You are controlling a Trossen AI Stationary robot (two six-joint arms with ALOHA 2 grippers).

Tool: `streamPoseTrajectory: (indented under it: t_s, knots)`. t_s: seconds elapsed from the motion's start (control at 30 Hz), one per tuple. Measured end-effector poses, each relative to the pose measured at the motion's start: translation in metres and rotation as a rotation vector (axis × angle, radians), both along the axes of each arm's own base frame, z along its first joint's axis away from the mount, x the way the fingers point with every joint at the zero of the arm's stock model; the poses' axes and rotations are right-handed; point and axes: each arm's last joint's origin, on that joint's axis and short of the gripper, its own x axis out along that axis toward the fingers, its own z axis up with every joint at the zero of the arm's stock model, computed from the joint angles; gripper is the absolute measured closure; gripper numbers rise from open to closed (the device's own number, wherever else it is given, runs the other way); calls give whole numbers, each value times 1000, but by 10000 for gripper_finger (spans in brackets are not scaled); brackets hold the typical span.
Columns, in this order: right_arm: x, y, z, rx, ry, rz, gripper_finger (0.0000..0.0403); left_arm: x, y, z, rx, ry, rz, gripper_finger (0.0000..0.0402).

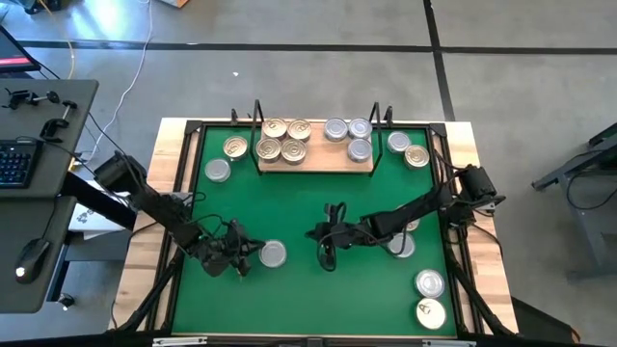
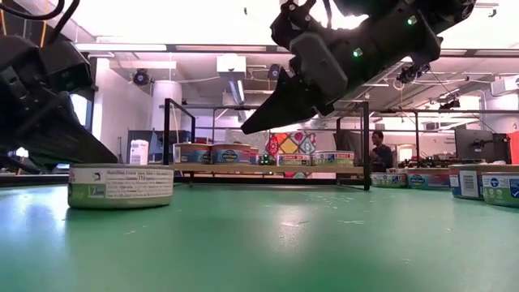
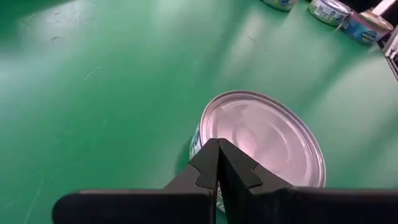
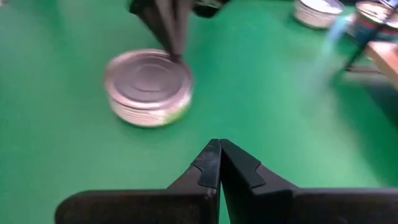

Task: Stack canned seafood by type on shelf
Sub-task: Put the green white tuna can on the shelf

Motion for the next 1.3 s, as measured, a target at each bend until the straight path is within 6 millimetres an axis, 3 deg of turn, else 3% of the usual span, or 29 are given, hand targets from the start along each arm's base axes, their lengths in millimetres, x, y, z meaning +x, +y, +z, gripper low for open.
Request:
streamPoseTrajectory:
  t_s: [0.17,0.3,0.53,0.87,1.03,1.3]
  knots:
    - [7,7,-8,-23,-66,68,389,1,-1,-1,35,-4,-23,402]
    - [9,13,-16,-79,-79,113,351,1,-1,-1,46,-2,-33,402]
    - [14,20,-8,-133,-101,160,262,0,0,-2,57,6,-37,402]
    - [25,26,7,-283,-108,248,175,-11,9,-13,29,70,-39,402]
    - [39,13,9,-297,-116,211,142,-10,8,-12,29,60,-38,401]
    - [51,-36,-7,-177,48,46,137,-4,5,-3,42,42,-48,401]
